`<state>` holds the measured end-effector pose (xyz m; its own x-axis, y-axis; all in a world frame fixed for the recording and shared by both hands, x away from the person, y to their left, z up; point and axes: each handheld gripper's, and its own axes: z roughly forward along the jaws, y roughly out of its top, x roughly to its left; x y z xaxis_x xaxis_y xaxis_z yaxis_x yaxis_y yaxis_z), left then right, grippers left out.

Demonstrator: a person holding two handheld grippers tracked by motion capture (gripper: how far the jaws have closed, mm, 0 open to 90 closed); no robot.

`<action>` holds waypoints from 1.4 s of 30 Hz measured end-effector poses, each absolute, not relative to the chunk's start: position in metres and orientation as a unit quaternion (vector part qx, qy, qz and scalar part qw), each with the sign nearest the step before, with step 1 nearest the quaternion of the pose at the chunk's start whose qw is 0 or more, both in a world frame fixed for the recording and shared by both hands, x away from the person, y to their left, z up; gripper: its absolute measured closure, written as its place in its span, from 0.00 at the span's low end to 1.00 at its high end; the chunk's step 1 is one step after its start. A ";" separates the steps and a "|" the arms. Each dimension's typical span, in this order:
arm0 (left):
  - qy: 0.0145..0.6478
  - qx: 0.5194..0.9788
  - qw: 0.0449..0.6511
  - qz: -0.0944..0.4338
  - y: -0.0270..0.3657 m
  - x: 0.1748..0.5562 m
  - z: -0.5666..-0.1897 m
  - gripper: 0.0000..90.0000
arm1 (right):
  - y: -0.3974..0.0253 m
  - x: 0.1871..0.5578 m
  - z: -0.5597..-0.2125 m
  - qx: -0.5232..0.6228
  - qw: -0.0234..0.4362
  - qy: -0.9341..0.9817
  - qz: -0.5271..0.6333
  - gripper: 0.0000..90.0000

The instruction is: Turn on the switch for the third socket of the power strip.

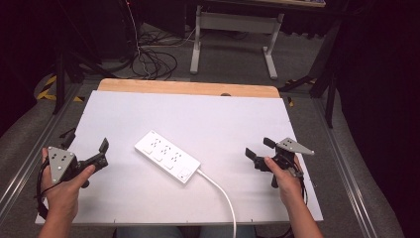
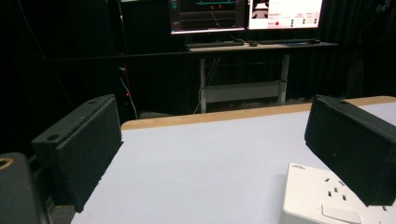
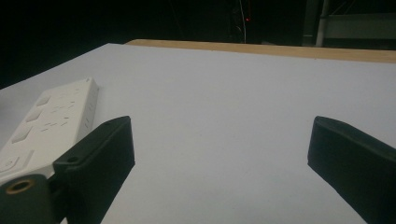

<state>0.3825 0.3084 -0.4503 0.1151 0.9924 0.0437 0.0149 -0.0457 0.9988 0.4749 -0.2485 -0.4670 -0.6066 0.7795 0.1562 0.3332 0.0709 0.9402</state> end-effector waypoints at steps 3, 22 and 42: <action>0.466 0.542 0.513 0.475 0.307 0.384 -0.450 0.05 | -0.249 0.474 -0.467 0.395 0.201 0.704 0.555 0.09; 0.473 0.547 0.514 0.461 0.313 0.383 -0.448 0.37 | -0.250 0.474 -0.467 0.399 0.203 0.703 0.553 0.09; 0.491 0.538 0.529 0.436 0.325 0.379 -0.444 0.86 | -0.250 0.474 -0.467 0.400 0.203 0.704 0.551 0.09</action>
